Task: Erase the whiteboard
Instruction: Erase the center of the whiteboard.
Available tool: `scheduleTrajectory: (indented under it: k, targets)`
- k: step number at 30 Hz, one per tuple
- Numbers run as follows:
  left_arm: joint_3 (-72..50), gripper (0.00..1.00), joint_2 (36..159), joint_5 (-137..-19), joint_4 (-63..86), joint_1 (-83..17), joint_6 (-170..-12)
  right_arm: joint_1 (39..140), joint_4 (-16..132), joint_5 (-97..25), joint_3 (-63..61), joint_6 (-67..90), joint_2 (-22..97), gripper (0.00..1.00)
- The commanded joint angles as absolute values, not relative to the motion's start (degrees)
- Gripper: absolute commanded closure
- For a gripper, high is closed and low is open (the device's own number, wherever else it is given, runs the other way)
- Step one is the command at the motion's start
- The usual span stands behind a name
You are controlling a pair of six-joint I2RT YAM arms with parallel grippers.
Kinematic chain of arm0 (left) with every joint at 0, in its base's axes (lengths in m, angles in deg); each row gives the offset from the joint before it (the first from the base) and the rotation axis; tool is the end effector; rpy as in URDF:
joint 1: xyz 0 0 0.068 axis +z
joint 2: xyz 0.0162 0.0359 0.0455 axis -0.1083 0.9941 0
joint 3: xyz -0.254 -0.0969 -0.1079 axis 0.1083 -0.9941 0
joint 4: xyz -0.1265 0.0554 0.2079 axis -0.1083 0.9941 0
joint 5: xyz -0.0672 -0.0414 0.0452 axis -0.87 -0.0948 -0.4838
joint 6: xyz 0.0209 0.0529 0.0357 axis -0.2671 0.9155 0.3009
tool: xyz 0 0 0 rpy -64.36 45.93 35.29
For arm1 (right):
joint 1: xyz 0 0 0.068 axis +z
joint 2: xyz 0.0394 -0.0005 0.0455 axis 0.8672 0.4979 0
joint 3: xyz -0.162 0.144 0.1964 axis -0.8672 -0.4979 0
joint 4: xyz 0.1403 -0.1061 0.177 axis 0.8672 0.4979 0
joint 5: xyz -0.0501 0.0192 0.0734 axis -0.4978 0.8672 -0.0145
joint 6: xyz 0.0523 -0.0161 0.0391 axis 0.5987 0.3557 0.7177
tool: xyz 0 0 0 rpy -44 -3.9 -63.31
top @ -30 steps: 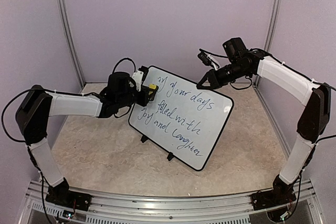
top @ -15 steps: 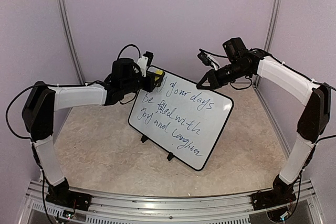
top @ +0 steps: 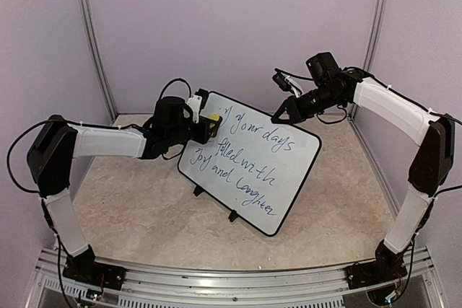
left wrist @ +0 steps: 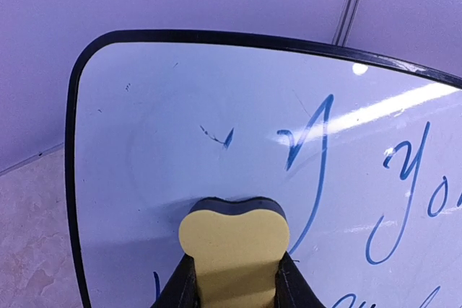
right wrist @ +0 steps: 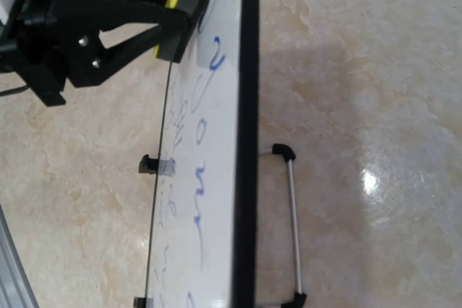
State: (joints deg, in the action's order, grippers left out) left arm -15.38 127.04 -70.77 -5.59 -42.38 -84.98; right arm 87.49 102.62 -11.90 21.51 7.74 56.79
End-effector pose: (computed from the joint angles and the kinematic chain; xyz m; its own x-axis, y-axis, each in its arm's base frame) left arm 0.3511 -0.2576 0.2575 -0.3056 0.1024 -0.9466 0.5748 0.8125 -0.0977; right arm 0.3310 0.2035 0.3566 -0.6905 -0.3019 -0.6573 -0.6724 0.6030 0.4294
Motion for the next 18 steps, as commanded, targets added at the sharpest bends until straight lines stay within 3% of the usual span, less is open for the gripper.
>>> scheduleTrajectory:
  k: [1,11,18]
  targets:
    - [-13.1,0.85,129.9,-70.8,-0.6,-41.1,-85.7,89.8,101.3,-6.7,21.7,1.7,54.4,1.00]
    - [-1.5,0.85,134.0,-74.5,2.5,-41.3,-83.7,90.2,101.4,-6.7,21.5,1.0,54.6,1.00]
    - [-5.0,0.85,131.9,-74.5,2.2,-42.5,-85.2,90.5,101.5,-6.4,21.4,0.6,54.5,1.00]
